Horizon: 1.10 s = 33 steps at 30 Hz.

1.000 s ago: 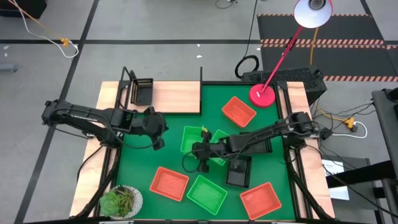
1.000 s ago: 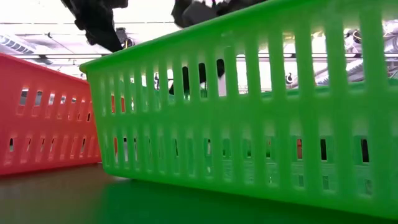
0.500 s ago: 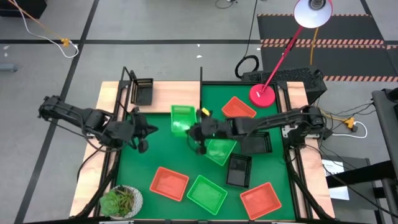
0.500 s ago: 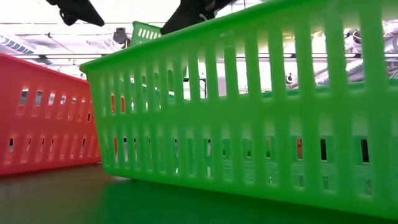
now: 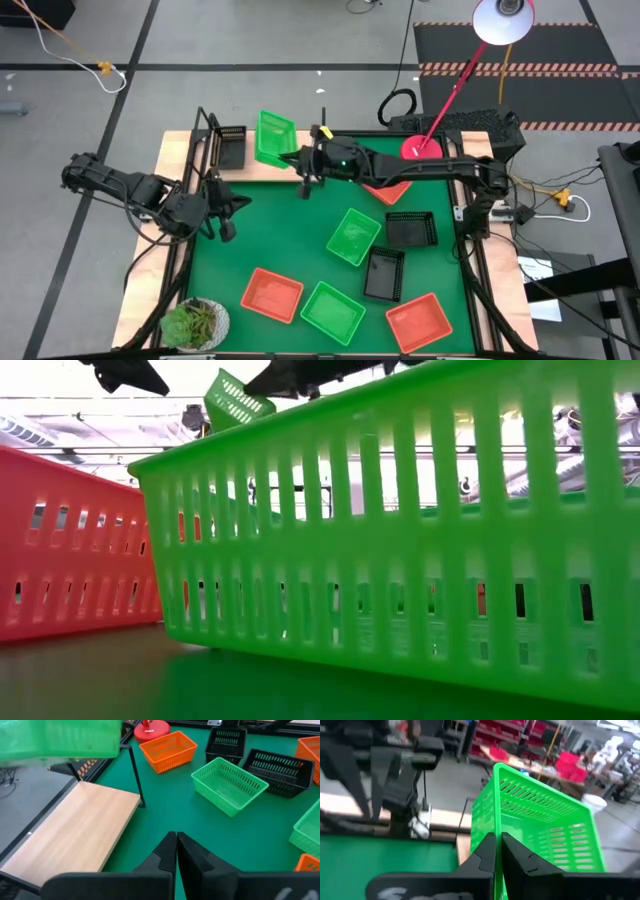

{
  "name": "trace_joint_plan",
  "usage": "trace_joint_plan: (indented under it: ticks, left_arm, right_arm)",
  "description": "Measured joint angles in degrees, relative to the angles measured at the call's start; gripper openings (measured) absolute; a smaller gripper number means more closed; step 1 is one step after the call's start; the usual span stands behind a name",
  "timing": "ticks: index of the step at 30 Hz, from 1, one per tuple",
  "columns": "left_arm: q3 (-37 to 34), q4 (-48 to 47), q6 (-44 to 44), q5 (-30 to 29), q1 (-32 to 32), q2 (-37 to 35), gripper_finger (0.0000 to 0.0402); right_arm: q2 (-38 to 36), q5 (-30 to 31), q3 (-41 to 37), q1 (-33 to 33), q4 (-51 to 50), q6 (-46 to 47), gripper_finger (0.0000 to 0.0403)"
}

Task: Stack baskets on shelf by color
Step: Put the green bin on the shelf

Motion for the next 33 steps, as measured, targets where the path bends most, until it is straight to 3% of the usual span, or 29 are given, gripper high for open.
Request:
trace_joint_plan:
  ticks: [15,25,33]
  left_arm:
    - [0.0,2.8,5.5,-0.1,0.0,-3.6,0.0017]
    - [0.0,2.7,6.5,-0.4,0.0,-3.9,0.0017]
    - [0.0,2.7,7.1,-1.4,0.1,-3.9,0.0017]
  right_arm:
    - [18.1,-4.8,19.5,-5.5,-1.3,1.1,0.0005]
    - [26.4,-2.6,20.4,-5.8,-4.1,-3.8,0.0008]
    - [27.5,0.1,20.4,-5.7,-6.9,-7.6,0.0010]
